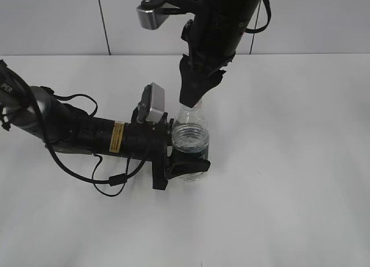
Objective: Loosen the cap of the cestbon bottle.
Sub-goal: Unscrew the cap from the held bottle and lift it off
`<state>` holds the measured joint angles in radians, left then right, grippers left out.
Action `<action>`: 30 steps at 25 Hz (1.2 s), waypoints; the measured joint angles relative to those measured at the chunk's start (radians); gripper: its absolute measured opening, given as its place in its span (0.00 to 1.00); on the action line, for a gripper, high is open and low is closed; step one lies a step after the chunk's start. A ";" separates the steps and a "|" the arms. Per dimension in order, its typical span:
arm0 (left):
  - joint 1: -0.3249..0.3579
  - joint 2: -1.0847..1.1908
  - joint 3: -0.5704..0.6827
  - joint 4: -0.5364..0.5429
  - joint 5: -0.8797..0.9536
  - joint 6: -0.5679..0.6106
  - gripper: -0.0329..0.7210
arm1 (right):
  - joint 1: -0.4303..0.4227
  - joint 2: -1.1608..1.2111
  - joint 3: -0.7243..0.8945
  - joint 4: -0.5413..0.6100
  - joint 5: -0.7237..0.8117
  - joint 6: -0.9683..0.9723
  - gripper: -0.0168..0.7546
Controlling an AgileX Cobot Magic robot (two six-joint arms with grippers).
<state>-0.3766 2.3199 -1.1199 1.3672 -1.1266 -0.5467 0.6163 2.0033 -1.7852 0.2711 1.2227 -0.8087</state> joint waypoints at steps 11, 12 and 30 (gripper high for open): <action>0.001 0.000 0.000 0.010 -0.001 0.003 0.57 | 0.000 0.000 0.000 0.007 0.003 -0.322 0.41; 0.001 0.000 0.000 0.011 -0.001 0.003 0.57 | 0.000 0.000 0.000 0.007 0.003 -0.352 0.41; 0.002 0.000 0.000 0.018 -0.003 0.003 0.57 | 0.000 0.000 0.000 -0.003 0.008 -0.566 0.41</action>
<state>-0.3747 2.3199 -1.1199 1.3853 -1.1296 -0.5434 0.6163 2.0033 -1.7852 0.2684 1.2309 -1.3750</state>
